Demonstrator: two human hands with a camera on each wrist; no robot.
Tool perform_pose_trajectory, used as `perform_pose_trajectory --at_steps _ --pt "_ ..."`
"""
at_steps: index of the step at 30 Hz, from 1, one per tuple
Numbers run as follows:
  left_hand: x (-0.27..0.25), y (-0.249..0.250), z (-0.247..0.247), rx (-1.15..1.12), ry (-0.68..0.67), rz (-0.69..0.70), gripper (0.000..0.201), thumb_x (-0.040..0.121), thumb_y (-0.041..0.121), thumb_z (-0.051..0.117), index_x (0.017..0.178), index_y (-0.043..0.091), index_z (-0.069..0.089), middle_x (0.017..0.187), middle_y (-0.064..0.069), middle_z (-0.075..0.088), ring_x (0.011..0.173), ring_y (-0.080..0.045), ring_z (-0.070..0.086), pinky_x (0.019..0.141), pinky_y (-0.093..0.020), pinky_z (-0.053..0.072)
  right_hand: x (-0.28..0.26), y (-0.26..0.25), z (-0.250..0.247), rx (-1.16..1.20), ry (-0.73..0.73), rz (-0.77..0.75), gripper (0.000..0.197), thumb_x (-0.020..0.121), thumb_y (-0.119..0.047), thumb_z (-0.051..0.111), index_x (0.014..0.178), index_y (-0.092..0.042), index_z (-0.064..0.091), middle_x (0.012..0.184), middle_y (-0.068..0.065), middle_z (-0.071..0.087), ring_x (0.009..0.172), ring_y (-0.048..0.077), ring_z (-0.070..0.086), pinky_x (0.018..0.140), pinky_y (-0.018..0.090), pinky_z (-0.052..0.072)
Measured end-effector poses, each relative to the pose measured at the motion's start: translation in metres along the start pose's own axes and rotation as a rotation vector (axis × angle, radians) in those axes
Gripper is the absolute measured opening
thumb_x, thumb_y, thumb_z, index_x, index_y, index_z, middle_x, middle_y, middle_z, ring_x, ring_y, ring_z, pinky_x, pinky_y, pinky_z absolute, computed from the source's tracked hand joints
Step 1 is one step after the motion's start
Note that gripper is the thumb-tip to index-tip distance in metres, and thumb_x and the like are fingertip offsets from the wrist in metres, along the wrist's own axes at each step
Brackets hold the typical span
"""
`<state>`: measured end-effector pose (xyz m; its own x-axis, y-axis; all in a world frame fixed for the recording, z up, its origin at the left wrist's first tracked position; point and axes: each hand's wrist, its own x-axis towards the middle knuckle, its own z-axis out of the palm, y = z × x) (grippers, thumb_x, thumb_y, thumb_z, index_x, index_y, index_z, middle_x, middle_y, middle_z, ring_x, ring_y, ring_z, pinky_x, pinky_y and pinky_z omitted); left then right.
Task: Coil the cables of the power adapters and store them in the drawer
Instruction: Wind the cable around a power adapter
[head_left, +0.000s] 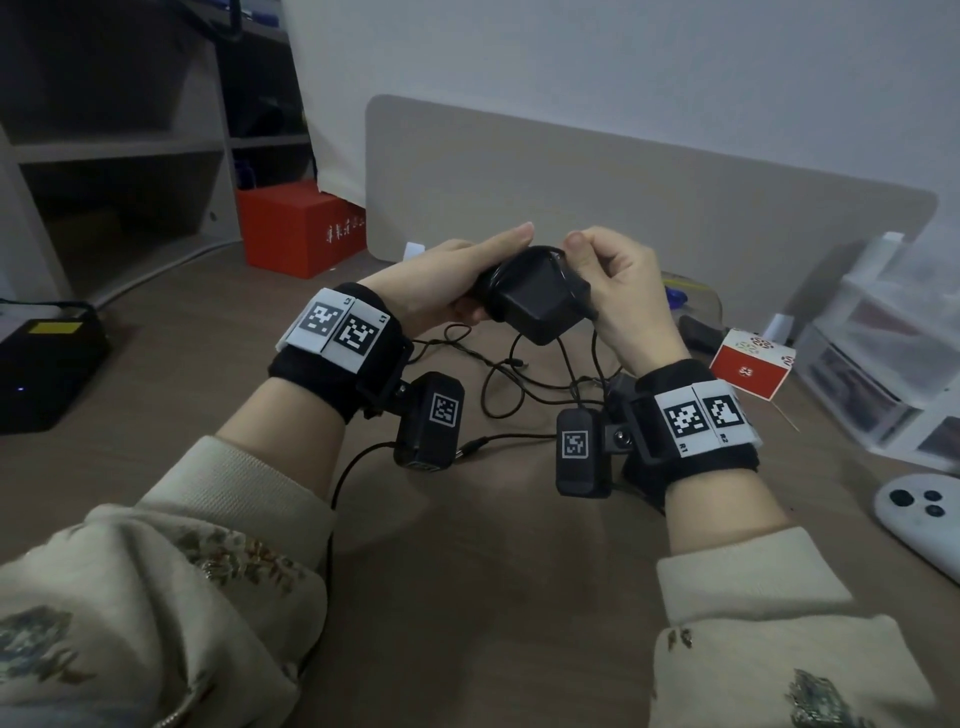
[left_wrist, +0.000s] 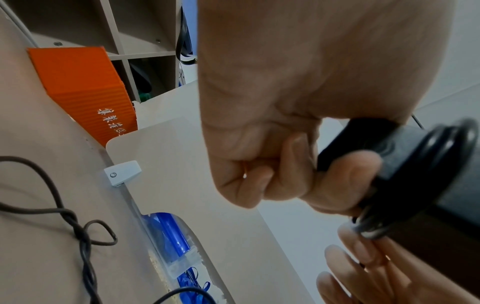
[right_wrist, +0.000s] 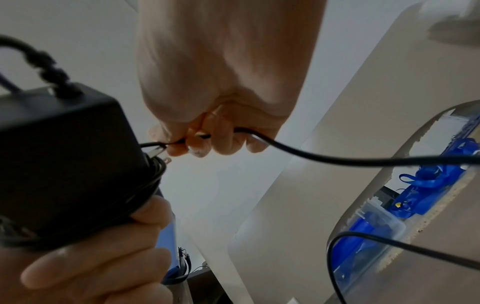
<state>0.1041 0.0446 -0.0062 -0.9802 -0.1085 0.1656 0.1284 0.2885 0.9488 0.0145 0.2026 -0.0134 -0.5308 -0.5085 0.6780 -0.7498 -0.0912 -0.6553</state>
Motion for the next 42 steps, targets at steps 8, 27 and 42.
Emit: perform_pose_trajectory --at_steps 8,27,42 --pt "-0.003 0.001 0.000 -0.028 -0.017 -0.004 0.052 0.100 0.052 0.042 0.110 0.004 0.061 0.067 0.002 0.056 0.057 -0.011 0.044 0.059 -0.022 0.035 0.001 0.000 0.000 -0.003 0.003 -0.011 0.030 0.103 -0.017 0.047 0.074 -0.021 0.055 0.069 -0.007 0.054 0.061 -0.004 0.050 0.062 0.015 0.039" --pt "0.002 0.012 0.000 -0.265 0.337 0.143 0.054 0.101 0.058 0.032 0.081 0.015 0.056 0.060 -0.001 0.047 0.048 -0.011 0.036 0.056 -0.027 0.032 0.000 0.005 0.002 -0.039 -0.134 0.138 0.025 0.104 -0.017 0.042 0.106 -0.025 0.066 0.059 -0.005 0.044 0.056 0.002 0.041 0.061 0.018 0.038" --pt "0.011 0.000 -0.005 -0.115 0.585 0.132 0.047 0.099 0.049 0.049 0.102 0.003 0.059 0.074 -0.005 0.065 0.051 -0.010 0.063 0.058 -0.028 0.056 -0.001 -0.013 0.004 -0.294 -0.360 0.097 0.021 0.099 -0.025 0.055 0.101 -0.019 0.075 0.070 0.001 0.065 0.061 0.003 0.047 0.067 0.025 0.041"
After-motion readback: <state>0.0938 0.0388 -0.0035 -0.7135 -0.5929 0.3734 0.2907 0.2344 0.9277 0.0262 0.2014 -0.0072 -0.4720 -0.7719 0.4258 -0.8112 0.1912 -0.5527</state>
